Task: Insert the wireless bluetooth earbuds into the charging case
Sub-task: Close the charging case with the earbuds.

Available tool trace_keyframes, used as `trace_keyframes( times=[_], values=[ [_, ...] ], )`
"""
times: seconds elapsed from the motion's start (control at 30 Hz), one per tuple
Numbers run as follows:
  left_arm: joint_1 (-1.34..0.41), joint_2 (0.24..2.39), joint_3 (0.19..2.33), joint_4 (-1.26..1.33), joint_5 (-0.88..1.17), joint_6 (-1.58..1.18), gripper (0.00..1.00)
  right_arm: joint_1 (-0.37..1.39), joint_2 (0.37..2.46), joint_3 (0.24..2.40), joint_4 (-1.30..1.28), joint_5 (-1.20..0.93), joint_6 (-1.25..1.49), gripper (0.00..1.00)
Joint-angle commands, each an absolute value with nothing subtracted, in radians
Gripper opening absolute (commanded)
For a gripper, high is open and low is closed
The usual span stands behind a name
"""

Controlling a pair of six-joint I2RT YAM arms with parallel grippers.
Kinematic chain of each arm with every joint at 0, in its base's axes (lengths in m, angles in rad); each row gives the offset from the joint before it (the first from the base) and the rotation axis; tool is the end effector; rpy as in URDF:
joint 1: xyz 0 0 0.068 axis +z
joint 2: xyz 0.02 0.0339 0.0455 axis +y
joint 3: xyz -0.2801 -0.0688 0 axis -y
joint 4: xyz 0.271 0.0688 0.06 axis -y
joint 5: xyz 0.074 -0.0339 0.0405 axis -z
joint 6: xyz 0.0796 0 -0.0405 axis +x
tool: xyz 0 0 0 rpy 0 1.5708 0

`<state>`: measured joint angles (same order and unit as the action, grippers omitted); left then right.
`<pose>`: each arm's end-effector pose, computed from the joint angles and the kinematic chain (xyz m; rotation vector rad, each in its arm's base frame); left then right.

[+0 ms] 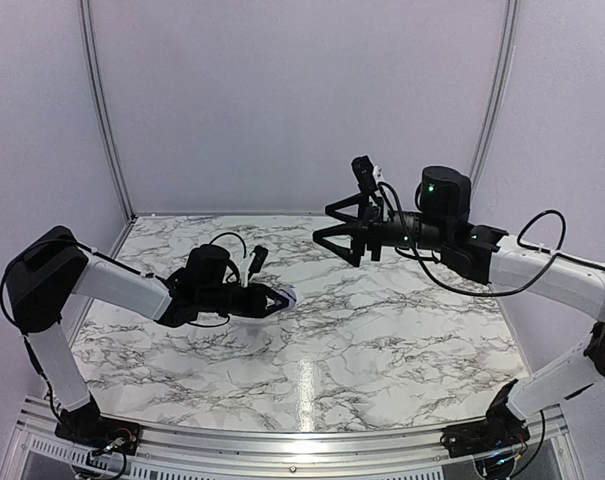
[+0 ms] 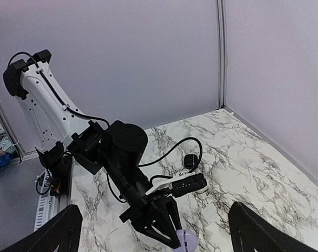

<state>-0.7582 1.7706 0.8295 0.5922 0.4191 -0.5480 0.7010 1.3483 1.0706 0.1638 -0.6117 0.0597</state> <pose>0.2838 -0.3134 0.1542 0.5271 2.0392 -1.2384 0.2560 0.2758 0.3543 -0.9998 1.4765 1.0717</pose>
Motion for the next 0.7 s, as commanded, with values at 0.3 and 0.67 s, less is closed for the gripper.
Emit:
trace_keyframes(
  times=[0.3,0.67],
  values=[
    [-0.805,1.629,0.758,0.657,0.495,-0.366,0.0,0.625,1.581,1.04,0.166,-0.457,0.131,0.8],
    [-0.82,1.651,0.825,0.658,0.522,-0.454,0.0,0.771,1.656,1.118,0.085,-0.088,-0.037,0.81]
  ],
)
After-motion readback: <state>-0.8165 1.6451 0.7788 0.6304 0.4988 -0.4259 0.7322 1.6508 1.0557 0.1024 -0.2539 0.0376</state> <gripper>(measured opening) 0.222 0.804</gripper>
